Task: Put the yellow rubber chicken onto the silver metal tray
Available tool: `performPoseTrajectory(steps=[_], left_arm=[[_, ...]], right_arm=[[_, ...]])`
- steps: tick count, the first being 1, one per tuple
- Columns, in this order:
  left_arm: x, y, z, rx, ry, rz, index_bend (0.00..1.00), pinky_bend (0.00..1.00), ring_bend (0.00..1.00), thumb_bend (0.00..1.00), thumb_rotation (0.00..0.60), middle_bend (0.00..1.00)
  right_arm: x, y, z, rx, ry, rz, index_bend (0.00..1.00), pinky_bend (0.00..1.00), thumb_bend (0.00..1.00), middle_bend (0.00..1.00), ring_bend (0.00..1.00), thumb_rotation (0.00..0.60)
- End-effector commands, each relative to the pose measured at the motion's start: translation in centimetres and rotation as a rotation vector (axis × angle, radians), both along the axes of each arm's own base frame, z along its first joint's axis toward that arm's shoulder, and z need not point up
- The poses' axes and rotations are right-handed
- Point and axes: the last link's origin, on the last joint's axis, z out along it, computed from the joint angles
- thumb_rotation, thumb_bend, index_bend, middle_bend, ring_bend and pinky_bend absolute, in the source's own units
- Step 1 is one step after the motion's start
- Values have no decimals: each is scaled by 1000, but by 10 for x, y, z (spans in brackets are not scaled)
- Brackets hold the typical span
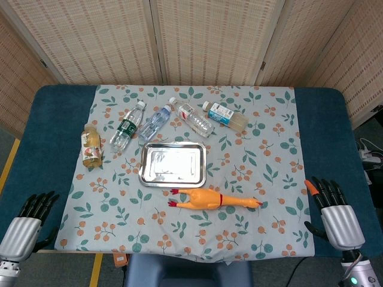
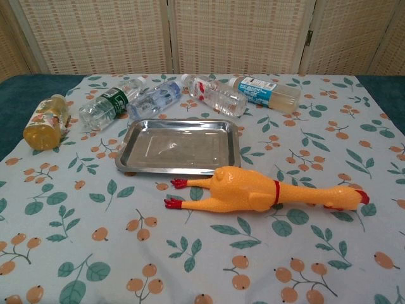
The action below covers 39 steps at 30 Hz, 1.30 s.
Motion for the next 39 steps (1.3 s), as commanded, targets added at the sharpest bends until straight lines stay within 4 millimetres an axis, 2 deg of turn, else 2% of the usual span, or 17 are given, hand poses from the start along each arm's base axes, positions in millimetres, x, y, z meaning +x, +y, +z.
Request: performPoseTrajectory(steps=[1, 10, 18, 19, 22, 28, 34, 39], left_arm=[[2, -1, 0, -4, -5, -14, 0, 0, 0, 423, 600, 0], [1, -5, 0, -25, -15, -21, 0, 0, 0, 423, 600, 0], [0, -3, 0, -32, -30, -13, 0, 0, 0, 422, 600, 0], [0, -2, 0, -34, -34, -13, 0, 0, 0, 422, 600, 0], [-1, 6, -7, -69, -26, -9, 0, 0, 0, 424, 600, 0], [-2, 9, -8, -71, -26, 7, 0, 0, 0, 429, 600, 0], [-4, 10, -7, -68, -30, 16, 0, 0, 0, 430, 600, 0], [-6, 12, -7, -72, -26, 32, 0, 0, 0, 433, 600, 0]], right_arm=[[1, -1, 0, -4, 0, 7, 0, 0, 123, 0, 0, 600], [2, -1, -4, -9, 7, 1, 0, 0, 124, 0, 0, 600], [5, -14, -20, 61, -10, -3, 0, 0, 123, 0, 0, 600], [9, -21, -26, 86, -14, 1, 0, 0, 123, 0, 0, 600], [38, -62, -62, 241, -25, 51, 11, 0, 124, 0, 0, 600], [73, -100, -105, 393, -33, 62, 136, 0, 125, 0, 0, 600], [99, -119, -146, 480, -59, 53, 224, 0, 126, 0, 0, 600], [109, -123, -168, 511, -40, 47, 286, 0, 126, 0, 0, 600]])
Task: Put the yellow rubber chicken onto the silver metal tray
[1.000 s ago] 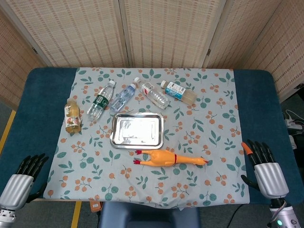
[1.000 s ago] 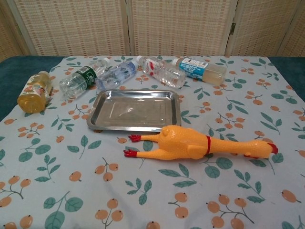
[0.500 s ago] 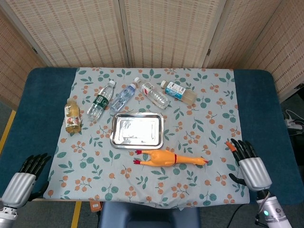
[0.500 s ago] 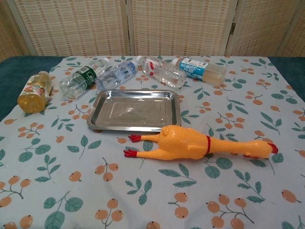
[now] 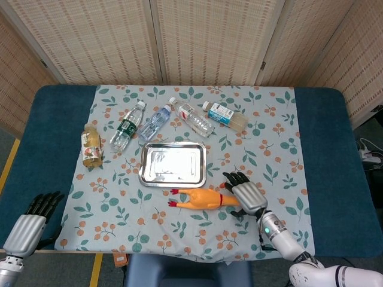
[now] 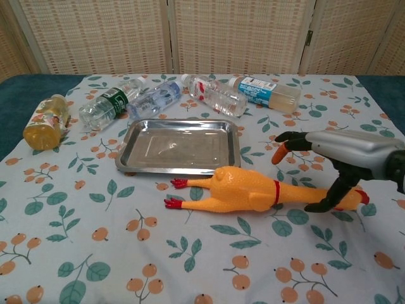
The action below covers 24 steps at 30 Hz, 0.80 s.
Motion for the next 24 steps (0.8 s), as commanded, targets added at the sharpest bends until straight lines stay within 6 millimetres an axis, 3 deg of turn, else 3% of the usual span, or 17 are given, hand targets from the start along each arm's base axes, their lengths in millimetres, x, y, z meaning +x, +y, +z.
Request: performPoseTrajectory(steps=[1, 8, 12, 14, 15, 19, 24], left_arm=[[0, 1, 0, -4, -4, 4, 0, 0, 0, 433, 600, 0], [-1, 1, 4, -3, -20, 2, 0, 0, 0, 433, 600, 0], [-1, 2, 3, -13, -23, 1, 0, 0, 0, 432, 600, 0], [-1, 2, 3, -16, -24, 2, 0, 0, 0, 432, 600, 0], [-1, 2, 3, -17, -25, 1, 0, 0, 0, 433, 600, 0], [0, 1, 4, -18, -31, -4, 0, 0, 0, 444, 600, 0], [-1, 0, 7, -17, -37, -3, 0, 0, 0, 445, 600, 0]], right_arm=[[6, -6, -16, 11, 26, 2, 294, 0, 126, 0, 0, 600], [-4, -11, -24, -13, 70, -51, 342, 0, 129, 0, 0, 600], [-7, -11, -29, -22, 76, -67, 437, 10, 137, 0, 0, 600], [-5, -11, -33, -31, 85, -56, 507, 112, 149, 38, 21, 600], [-4, -11, -34, -32, 88, -53, 563, 246, 160, 110, 85, 600], [1, -11, -42, -33, 86, -43, 693, 583, 197, 316, 345, 600], [6, -12, -45, -82, 68, -44, 792, 780, 237, 426, 504, 600]])
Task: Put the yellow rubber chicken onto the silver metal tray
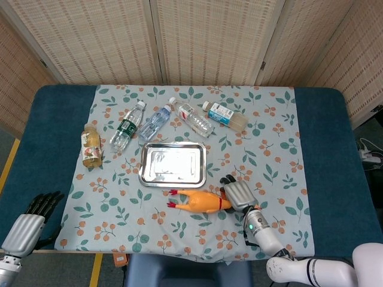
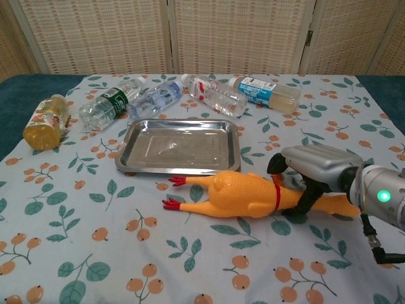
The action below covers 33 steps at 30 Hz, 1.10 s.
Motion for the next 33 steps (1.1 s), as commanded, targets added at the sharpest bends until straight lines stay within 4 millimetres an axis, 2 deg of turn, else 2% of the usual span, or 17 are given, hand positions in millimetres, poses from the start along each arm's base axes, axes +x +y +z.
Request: performPoseTrajectory(steps=[1, 11, 17, 19, 21, 24, 27, 31, 33], left_arm=[[-1, 0, 2, 1, -4, 2, 0, 0, 0, 445, 600, 0], [-1, -1, 4, 1, -6, 3, 0, 0, 0, 445, 600, 0], [4, -2, 3, 11, -26, -30, 0, 4, 0, 455, 600, 0], [7, -1, 1, 24, -49, -62, 0, 49, 0, 458, 600, 1], [13, -2, -3, 49, -105, -114, 6, 129, 28, 458, 600, 38], [22, -3, -12, 95, -223, -171, 57, 266, 162, 458, 600, 173], [33, -7, -19, 59, -277, -230, 69, 315, 228, 457, 600, 243], [56, -10, -23, -4, -317, -282, 19, 312, 210, 441, 600, 221], [67, -8, -28, -37, -282, -289, 1, 280, 123, 416, 600, 137]], right_arm=[[2, -1, -2, -33, -6, 1, 806, 807, 245, 440, 530, 600], [10, -4, 11, -88, -35, 27, 931, 996, 294, 551, 682, 600], [17, -8, 25, -88, -125, 63, 948, 1000, 318, 591, 798, 600], [20, -10, 27, -86, -159, 69, 949, 1000, 322, 596, 813, 600], [23, -11, 30, -73, -209, 60, 949, 1000, 324, 602, 827, 600], [27, -14, 33, -55, -256, 52, 949, 1000, 324, 609, 840, 600], [33, -18, 36, -45, -289, 45, 949, 1000, 324, 610, 842, 600], [45, -22, 40, -30, -339, 29, 949, 1000, 323, 610, 842, 600], [54, -26, 41, -29, -350, 30, 949, 1000, 323, 610, 842, 600]])
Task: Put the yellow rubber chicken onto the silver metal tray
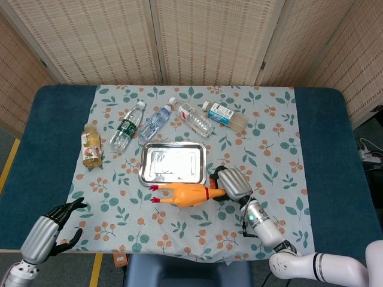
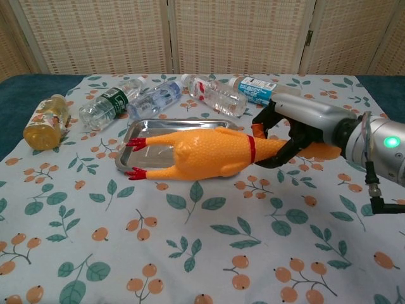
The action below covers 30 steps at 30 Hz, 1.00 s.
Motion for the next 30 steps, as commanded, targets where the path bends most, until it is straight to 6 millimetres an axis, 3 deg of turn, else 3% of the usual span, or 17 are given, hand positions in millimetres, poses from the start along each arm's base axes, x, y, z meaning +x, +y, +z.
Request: performPoseTrajectory(steps=[1, 3, 6, 11, 18, 24, 30], left_arm=[[25, 4, -9, -64, 44, -37, 0, 232, 57, 403, 600, 65], [37, 14, -17, -103, 78, -27, 0, 146, 4, 392, 600, 5], [55, 37, -25, -121, 125, -13, 0, 60, 0, 392, 600, 0], [76, 75, -43, -118, 235, 30, 0, 28, 0, 379, 600, 0], [91, 117, -59, -118, 282, 120, 0, 16, 0, 379, 600, 0], [99, 134, -63, -158, 268, 172, 0, 16, 0, 379, 600, 0], [104, 135, -60, -166, 294, 167, 0, 16, 0, 379, 600, 0]], right_arm=[[13, -5, 1, 10, -14, 3, 949, 1000, 323, 610, 842, 600], [23, -7, 0, 25, -21, 5, 949, 1000, 323, 610, 842, 600], [39, -8, -1, 33, -19, 19, 949, 1000, 323, 610, 842, 600], [63, -13, -5, 36, -16, 12, 949, 1000, 324, 610, 842, 600], [83, -20, -12, 28, 1, -19, 949, 1000, 324, 610, 842, 600], [92, -27, -22, 9, 49, -26, 949, 1000, 324, 610, 842, 600], [98, -34, -30, -28, 96, -25, 952, 1000, 324, 610, 842, 600]])
